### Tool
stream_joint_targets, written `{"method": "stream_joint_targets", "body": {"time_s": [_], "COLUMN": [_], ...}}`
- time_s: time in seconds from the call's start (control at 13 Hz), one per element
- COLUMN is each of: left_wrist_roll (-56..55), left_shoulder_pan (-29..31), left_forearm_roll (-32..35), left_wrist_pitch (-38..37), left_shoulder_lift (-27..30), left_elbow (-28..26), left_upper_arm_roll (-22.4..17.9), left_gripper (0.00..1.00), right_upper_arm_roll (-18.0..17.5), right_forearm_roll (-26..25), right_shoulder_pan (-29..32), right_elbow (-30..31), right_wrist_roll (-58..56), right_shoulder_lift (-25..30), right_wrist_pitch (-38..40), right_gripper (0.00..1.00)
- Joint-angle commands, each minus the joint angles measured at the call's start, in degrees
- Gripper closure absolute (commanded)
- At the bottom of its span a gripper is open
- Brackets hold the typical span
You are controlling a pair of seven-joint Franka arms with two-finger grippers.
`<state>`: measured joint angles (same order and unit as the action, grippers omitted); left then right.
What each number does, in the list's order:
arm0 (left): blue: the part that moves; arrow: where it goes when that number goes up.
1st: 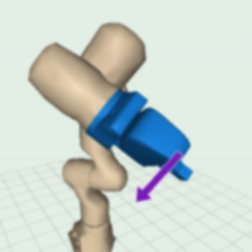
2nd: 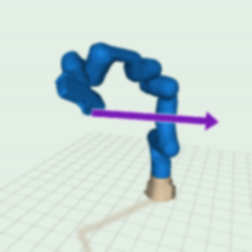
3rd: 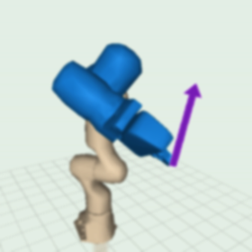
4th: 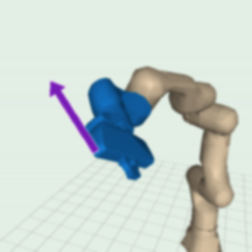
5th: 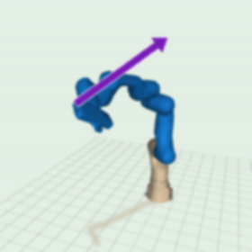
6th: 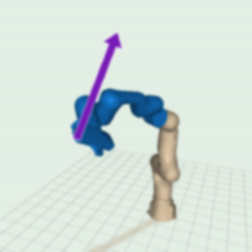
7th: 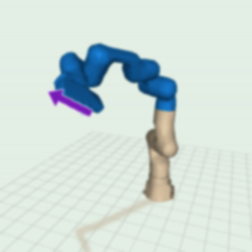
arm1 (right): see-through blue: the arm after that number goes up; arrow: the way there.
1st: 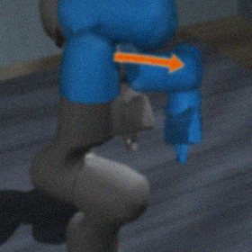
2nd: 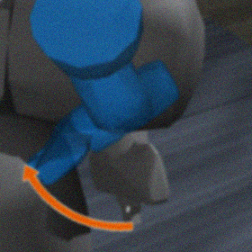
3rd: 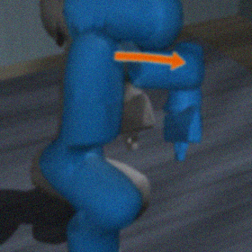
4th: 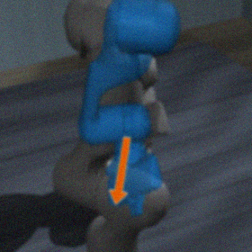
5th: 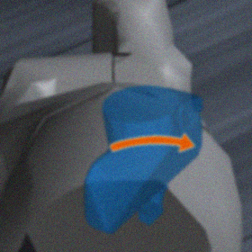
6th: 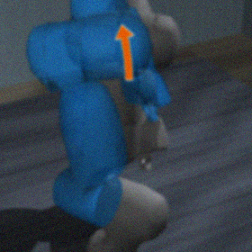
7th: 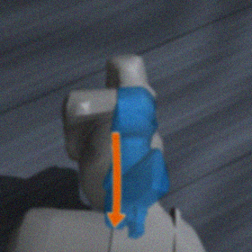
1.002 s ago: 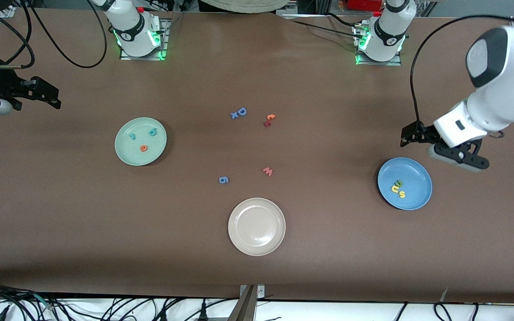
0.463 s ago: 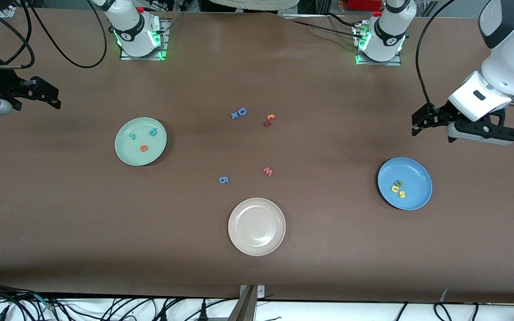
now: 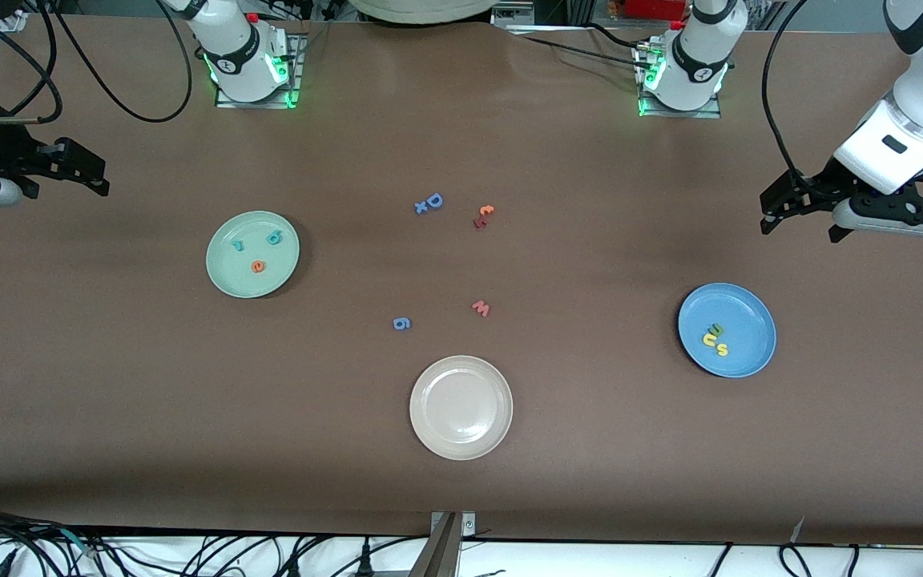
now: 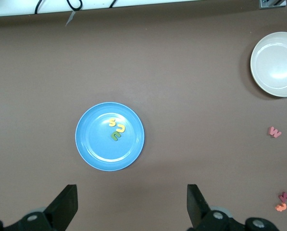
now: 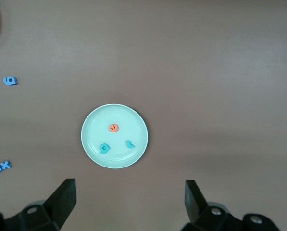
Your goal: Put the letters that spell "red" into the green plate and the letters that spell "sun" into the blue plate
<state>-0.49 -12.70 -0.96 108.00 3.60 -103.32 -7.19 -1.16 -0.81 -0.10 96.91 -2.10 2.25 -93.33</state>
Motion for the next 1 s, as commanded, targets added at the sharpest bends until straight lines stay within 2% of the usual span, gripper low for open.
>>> {"method": "stream_joint_targets", "body": {"time_s": [0.0,0.15,0.46,0.93], "left_wrist_roll": [-0.74,-0.82,-0.91,-1.00], "left_shoulder_pan": [6.34,13.55,13.76,14.37], "left_forearm_roll": [0.52,0.52,0.52,0.43], "left_wrist_pitch": [-1.38,-1.30,-3.57,-3.85], "left_shoulder_lift": [-0.08,-0.08,-2.01,-1.14], "left_elbow": [1.19,1.28,5.57,4.80], "left_upper_arm_roll": [5.31,13.22,13.69,14.04], "left_gripper": [0.00,0.00,0.00,0.00], "right_upper_arm_roll": [-0.16,-0.16,-0.16,-0.16], "right_forearm_roll": [0.02,0.02,0.02,0.02], "right_shoulder_pan": [0.45,0.45,0.45,0.45], "right_elbow": [-0.31,-0.31,-0.31,-0.31], "right_wrist_roll": [-0.19,-0.28,-0.19,-0.19], "right_shoulder_lift": [0.12,0.12,0.12,0.12], "right_wrist_pitch": [0.25,0.26,0.26,0.26], "right_gripper": [0.00,0.00,0.00,0.00]}}
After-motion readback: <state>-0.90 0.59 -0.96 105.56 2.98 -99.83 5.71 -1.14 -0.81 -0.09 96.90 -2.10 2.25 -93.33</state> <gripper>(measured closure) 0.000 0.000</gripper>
